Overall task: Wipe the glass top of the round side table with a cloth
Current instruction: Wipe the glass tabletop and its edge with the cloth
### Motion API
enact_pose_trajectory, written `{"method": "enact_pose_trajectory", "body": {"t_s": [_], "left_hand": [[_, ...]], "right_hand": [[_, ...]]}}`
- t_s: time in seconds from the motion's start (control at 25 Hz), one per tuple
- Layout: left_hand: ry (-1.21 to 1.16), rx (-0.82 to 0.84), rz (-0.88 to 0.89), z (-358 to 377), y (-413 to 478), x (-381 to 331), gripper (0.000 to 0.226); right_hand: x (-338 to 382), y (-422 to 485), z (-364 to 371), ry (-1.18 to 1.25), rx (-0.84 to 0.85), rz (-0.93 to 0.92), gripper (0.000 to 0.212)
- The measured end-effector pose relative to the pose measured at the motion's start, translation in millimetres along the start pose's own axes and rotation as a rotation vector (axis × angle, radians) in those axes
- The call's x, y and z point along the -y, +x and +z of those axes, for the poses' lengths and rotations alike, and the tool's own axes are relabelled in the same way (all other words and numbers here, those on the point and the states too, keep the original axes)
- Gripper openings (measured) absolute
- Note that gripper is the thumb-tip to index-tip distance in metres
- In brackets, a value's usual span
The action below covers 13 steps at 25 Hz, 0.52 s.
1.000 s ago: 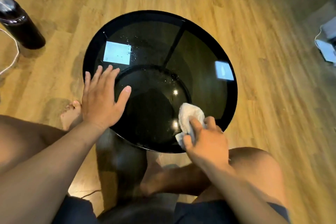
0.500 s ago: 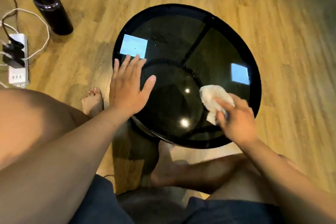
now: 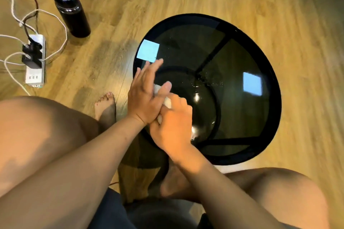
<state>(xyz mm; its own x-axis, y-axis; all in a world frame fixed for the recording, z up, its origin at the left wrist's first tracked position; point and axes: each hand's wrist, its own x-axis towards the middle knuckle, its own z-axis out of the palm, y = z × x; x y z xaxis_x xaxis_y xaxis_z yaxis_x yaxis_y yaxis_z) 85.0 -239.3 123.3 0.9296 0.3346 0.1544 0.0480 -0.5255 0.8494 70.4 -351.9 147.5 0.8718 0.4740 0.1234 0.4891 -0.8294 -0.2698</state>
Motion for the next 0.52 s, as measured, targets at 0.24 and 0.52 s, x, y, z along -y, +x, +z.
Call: {"method": "enact_pose_trajectory", "body": {"t_s": [0.24, 0.52], "left_hand": [[0.124, -0.038, 0.065, 4.7, -2.5, 0.6, 0.063], [0.155, -0.039, 0.042, 6.6, -0.3, 1.1, 0.063]], "right_hand": [[-168.0, 5.7, -49.3, -0.206, 0.055, 0.141, 0.046], [-191.8, 7.5, -68.1, -0.261, -0.043, 0.665, 0.046]]}}
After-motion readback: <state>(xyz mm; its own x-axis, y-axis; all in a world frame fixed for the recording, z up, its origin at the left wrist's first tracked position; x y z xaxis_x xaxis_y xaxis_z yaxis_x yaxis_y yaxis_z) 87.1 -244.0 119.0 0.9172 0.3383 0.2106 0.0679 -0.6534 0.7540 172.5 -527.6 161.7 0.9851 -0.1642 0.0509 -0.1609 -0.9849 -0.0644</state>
